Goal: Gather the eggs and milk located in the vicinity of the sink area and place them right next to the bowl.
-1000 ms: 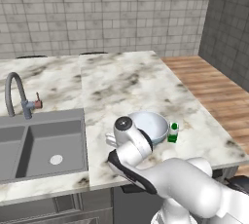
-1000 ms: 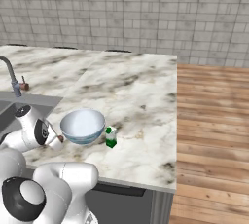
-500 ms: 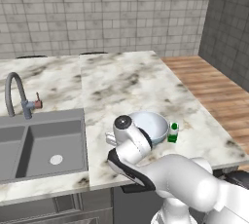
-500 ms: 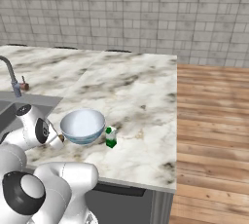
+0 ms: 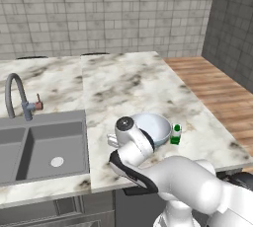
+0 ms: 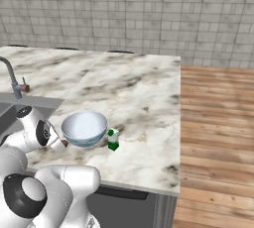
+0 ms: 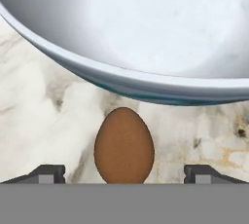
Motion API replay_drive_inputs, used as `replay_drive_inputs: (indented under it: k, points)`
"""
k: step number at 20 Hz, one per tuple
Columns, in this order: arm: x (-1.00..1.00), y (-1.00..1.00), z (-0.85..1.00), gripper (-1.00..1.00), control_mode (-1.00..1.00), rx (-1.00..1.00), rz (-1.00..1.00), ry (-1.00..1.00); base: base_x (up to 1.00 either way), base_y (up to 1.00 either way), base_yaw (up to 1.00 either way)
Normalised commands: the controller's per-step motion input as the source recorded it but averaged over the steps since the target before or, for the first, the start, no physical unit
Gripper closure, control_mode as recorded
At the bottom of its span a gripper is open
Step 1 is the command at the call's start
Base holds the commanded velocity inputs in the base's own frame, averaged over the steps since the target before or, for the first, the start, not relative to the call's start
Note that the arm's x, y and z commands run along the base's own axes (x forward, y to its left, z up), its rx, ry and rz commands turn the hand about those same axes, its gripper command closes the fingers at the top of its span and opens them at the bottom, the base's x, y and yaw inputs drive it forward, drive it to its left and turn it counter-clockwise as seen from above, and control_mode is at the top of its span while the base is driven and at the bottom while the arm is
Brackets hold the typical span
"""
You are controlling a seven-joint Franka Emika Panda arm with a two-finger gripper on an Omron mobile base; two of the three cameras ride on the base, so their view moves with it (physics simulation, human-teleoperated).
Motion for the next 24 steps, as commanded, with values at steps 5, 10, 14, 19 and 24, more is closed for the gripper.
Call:
replay_drive_inputs:
  k: [5,10,14,19,24]
  points:
    - [-0.31,-0.02,0.33,-1.0,-1.0,0.0,0.0,0.0,0.0,0.0,0.0]
    - [-0.4,-0.14,0.65,-1.0,-1.0,0.07,-0.03,-0.02,0.0,0.0,0.0]
    - [-0.52,-0.67,0.75,-1.0,-1.0,0.09,0.02,0.0,0.0,0.0,0.0]
    - [-0.35,-0.88,0.39,-1.0,-1.0,0.02,0.21,-0.03,0.0,0.0,0.0]
    - [0.0,-0.98,0.14,-1.0,-1.0,0.0,0.51,-0.07,0.0,0.0,0.0]
